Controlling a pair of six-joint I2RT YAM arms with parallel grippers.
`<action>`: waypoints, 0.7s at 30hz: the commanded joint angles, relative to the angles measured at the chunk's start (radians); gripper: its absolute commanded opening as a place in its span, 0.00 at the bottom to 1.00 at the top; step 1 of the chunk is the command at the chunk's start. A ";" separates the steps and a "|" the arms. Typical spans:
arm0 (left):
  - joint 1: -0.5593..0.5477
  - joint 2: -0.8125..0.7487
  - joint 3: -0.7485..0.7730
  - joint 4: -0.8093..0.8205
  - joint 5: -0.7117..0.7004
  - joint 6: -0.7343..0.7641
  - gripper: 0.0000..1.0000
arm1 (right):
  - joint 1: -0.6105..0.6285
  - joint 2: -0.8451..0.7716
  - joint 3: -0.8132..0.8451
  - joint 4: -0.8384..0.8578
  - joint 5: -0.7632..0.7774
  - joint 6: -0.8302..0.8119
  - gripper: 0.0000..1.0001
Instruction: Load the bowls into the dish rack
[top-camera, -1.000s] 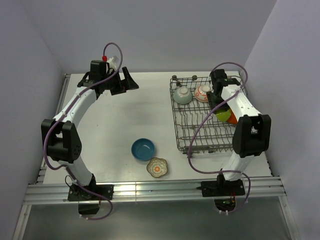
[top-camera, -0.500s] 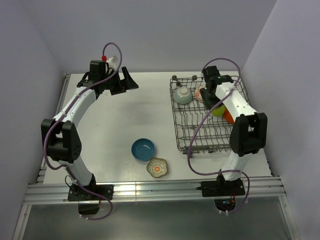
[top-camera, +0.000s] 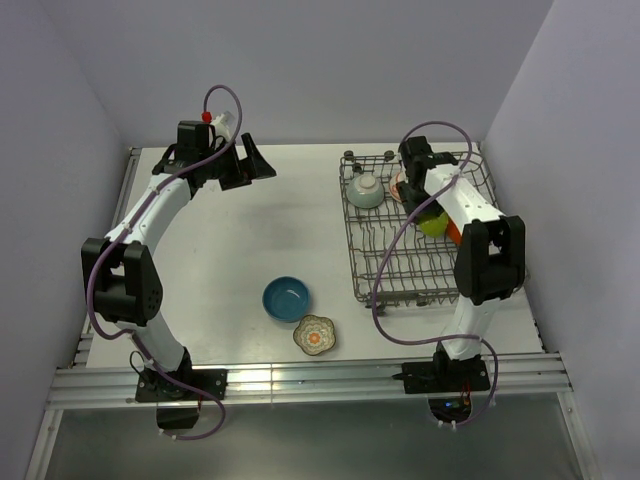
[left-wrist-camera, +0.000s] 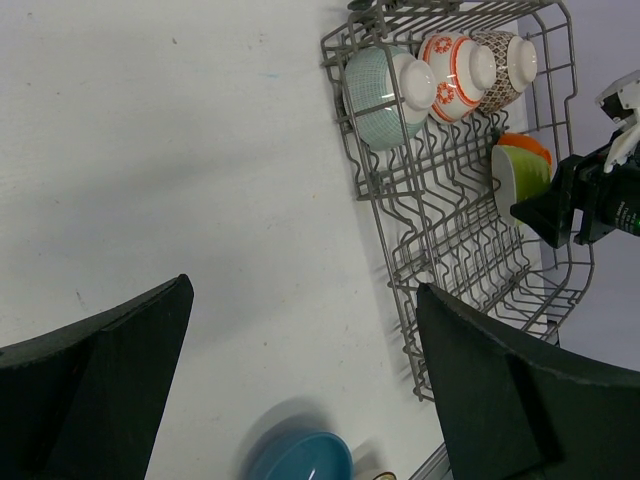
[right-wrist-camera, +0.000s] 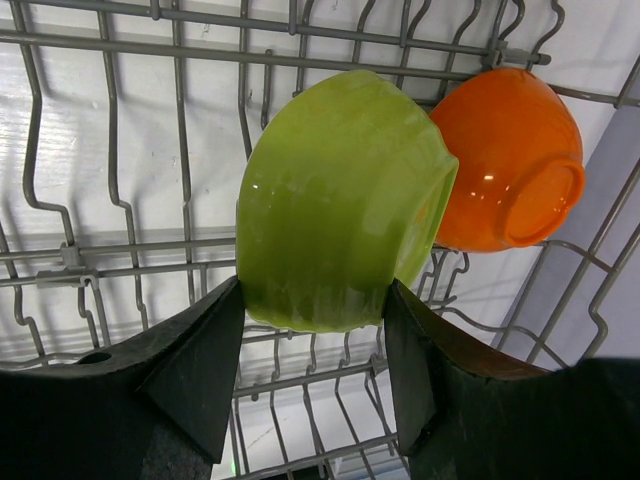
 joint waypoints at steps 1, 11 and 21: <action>0.003 -0.009 0.002 0.038 0.024 -0.009 1.00 | 0.005 0.006 -0.013 0.034 0.029 -0.010 0.00; 0.005 -0.006 0.000 0.036 0.027 -0.010 1.00 | 0.028 0.047 -0.036 0.035 0.037 -0.007 0.00; 0.008 -0.011 -0.006 0.039 0.028 0.000 0.99 | 0.049 0.074 -0.014 0.012 0.040 0.019 0.60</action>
